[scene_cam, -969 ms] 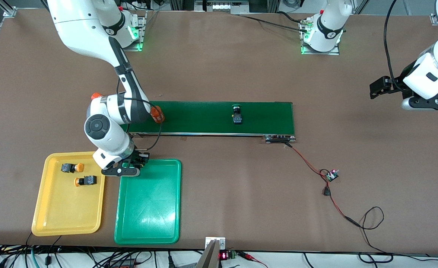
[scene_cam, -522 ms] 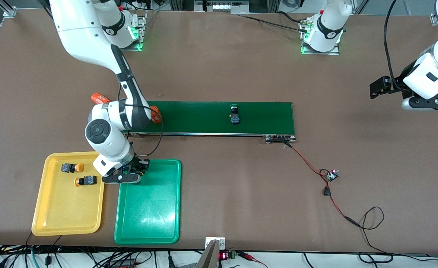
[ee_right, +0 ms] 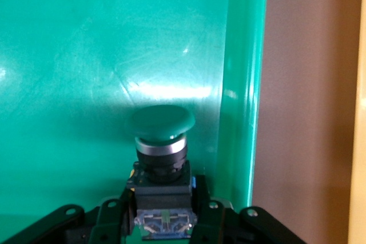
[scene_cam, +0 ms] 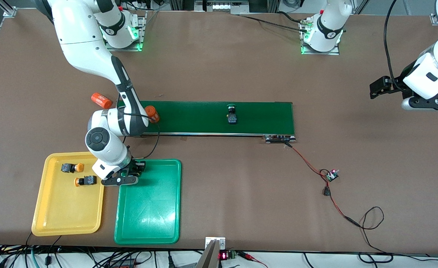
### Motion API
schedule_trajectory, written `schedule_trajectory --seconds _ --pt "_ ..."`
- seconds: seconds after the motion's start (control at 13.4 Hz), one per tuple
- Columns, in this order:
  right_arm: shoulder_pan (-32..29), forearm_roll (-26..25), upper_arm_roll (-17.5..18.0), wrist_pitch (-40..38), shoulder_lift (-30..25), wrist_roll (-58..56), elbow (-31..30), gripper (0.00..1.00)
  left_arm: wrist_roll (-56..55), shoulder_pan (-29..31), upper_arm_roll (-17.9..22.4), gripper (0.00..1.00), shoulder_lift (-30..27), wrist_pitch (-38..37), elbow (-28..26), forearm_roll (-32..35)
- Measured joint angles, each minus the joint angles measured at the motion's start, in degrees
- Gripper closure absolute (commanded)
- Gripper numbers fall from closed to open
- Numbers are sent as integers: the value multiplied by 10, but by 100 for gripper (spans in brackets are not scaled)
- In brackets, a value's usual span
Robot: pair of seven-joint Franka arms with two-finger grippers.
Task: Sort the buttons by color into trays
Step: 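Lower the green button into the green tray and open the right gripper, then move the right gripper to the second green button and grasp it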
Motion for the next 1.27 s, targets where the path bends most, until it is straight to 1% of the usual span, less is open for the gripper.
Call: schedule_trajectory --seconds 0.15,0.3,0.52,0.75,1.12,1.27 --pt "0 0 0 -6 -4 0 7 0 0 0 0 0 0 0 0 0" --pt "0 1 0 -51 -20 0 20 0 0 0 0 0 0 0 0 0" --pt "1 9 1 -123 -58 0 38 0 0 0 0 0 0 0 0 0" --pt "11 12 4 -164 -91 0 39 0 0 0 0 0 0 0 0 0" --pt "69 15 7 -244 -109 65 36 0 0 0 -1 0 0 0 0 0" --pt "97 15 7 -252 -114 96 27 0 0 0 -1 0 0 0 0 0"
